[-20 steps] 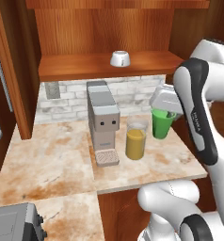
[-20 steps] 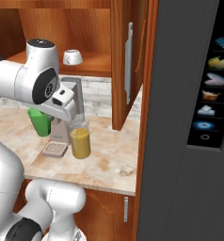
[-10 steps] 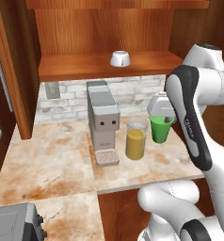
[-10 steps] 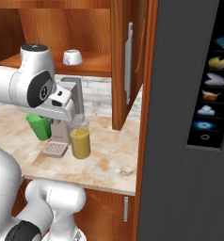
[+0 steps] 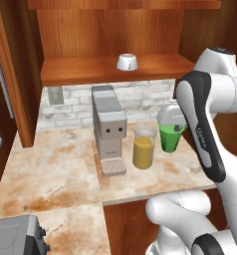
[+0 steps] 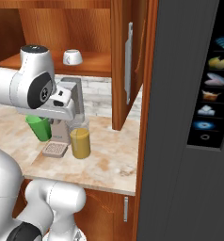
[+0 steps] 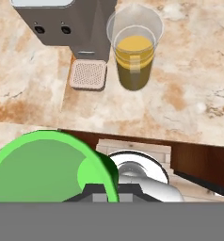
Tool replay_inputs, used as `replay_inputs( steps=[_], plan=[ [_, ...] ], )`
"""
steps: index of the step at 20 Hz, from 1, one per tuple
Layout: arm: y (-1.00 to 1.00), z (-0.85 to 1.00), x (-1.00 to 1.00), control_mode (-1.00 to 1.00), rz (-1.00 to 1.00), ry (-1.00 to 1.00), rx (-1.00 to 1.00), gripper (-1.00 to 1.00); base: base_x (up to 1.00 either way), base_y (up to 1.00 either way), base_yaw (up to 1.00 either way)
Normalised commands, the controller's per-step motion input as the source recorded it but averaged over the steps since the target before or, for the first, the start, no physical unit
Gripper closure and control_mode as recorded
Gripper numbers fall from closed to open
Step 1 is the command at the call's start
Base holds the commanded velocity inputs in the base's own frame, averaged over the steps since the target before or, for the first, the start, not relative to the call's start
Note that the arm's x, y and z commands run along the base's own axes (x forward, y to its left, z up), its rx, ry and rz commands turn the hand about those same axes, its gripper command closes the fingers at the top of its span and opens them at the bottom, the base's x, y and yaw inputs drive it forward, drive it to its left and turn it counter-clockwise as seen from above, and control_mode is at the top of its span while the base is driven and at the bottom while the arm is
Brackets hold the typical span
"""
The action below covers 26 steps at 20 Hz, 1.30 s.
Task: There is a tray on the dining counter. Grab the cup, mug, and pitcher and place them on the tray. The pitcher may be placed next to the tray if it cannot fit the tray.
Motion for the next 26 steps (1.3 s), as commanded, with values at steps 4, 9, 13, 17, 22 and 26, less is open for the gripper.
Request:
replay_inputs(
  steps=[4,9,13,17,22,26],
  plan=[
    [0.00,0.00,0.00,-1.00,0.00,0.00,0.00,1.00,0.00,0.00,0.00],
    [0.00,0.00,0.00,-1.00,0.00,0.00,0.00,1.00,0.00,0.00,0.00],
    [0.00,0.00,0.02,-1.00,0.00,0.00,0.00,1.00,0.00,0.00,0.00],
    [0.00,0.00,0.07,-1.00,0.00,0.00,0.00,1.00,0.00,0.00,0.00],
    [-0.02,0.00,0.07,-1.00,0.00,0.00,0.00,1.00,0.00,0.00,0.00],
    [-0.01,0.00,0.03,1.00,0.00,0.00,0.00,1.00,0.01,-0.01,0.00]
  ],
)
